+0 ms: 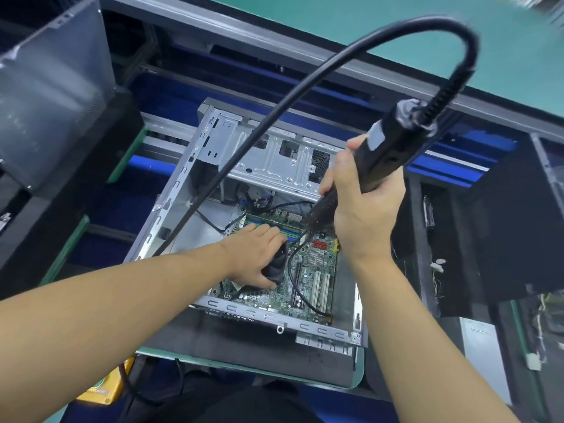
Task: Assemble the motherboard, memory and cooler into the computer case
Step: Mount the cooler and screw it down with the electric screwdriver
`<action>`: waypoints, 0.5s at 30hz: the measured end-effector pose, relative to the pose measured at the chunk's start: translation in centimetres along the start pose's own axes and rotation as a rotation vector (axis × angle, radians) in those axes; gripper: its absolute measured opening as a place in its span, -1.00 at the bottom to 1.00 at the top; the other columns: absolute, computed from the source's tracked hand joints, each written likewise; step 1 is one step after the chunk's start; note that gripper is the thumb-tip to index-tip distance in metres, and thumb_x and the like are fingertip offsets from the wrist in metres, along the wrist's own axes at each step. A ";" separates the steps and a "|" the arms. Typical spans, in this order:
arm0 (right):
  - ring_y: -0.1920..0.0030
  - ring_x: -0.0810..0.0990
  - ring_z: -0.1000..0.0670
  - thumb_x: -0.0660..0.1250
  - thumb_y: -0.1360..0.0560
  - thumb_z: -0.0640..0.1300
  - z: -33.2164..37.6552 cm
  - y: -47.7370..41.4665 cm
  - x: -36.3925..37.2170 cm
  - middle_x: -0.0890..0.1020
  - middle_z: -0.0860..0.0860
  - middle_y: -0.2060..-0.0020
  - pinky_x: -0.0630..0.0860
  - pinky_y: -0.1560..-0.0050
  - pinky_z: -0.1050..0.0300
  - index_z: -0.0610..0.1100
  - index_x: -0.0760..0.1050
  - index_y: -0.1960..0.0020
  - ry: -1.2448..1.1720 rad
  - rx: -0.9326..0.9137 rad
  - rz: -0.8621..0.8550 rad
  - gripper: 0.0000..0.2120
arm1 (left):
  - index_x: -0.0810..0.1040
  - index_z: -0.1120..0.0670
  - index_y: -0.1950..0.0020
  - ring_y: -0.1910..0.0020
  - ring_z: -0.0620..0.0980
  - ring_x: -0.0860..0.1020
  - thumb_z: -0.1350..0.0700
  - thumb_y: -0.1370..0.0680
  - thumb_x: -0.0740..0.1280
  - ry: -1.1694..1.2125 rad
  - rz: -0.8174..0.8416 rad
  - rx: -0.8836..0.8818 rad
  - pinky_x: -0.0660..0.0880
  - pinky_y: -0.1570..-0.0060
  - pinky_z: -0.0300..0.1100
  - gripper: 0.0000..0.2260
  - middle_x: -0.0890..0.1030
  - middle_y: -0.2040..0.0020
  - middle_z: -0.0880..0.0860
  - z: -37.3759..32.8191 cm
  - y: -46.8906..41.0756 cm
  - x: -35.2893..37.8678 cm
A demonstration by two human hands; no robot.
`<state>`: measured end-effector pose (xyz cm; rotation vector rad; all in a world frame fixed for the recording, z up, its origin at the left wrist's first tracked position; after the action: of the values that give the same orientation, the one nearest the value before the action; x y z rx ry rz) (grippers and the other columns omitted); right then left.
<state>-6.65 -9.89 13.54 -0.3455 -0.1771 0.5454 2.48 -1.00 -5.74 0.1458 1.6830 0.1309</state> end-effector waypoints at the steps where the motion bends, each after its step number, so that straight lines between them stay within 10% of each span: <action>1: 0.41 0.47 -0.18 0.36 -0.52 -0.06 0.6 -0.4 -0.4 0.47 -0.29 0.35 0.49 0.29 0.09 -0.10 0.42 0.00 -0.018 -0.025 -0.026 -0.84 | 0.20 0.13 -0.47 -0.26 0.07 0.34 -0.46 -0.37 0.24 0.009 0.002 -0.001 0.28 -0.32 -0.05 -0.11 0.36 -0.32 0.07 0.0 -0.1 -0.1; 7: 0.42 0.52 -0.06 0.35 -0.56 -0.10 2.8 -2.3 -3.3 0.52 0.09 0.38 0.49 0.30 0.09 -0.07 0.42 -0.02 -0.030 -0.136 -0.085 -0.88 | 0.25 0.10 -0.40 -0.18 0.08 0.40 -0.42 -0.27 0.38 -0.019 0.068 -0.013 0.39 -0.26 -0.01 -0.11 0.40 -0.24 0.05 -0.3 -0.4 -0.7; 15: 0.43 0.52 -0.08 0.37 -0.53 -0.04 1.9 -1.0 -5.0 0.47 -0.30 0.38 0.48 0.30 0.12 -0.17 0.40 -0.01 -0.010 -0.073 -0.147 -0.77 | 0.30 0.06 -0.33 -0.08 0.01 0.45 -0.40 -0.25 0.40 -0.019 0.056 -0.023 0.44 -0.11 -0.10 -0.18 0.45 -0.14 -0.02 -0.2 -0.1 -1.1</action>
<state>-10.83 -12.84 15.30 -0.3976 -0.2304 0.3964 2.38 -1.25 -4.66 0.1764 1.6583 0.1907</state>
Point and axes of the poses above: each hand's wrist, its own y-axis away from the middle knuckle, its own x-axis out of the palm, z = x × y, the point moved 5 cm from there along -y, towards the middle knuckle
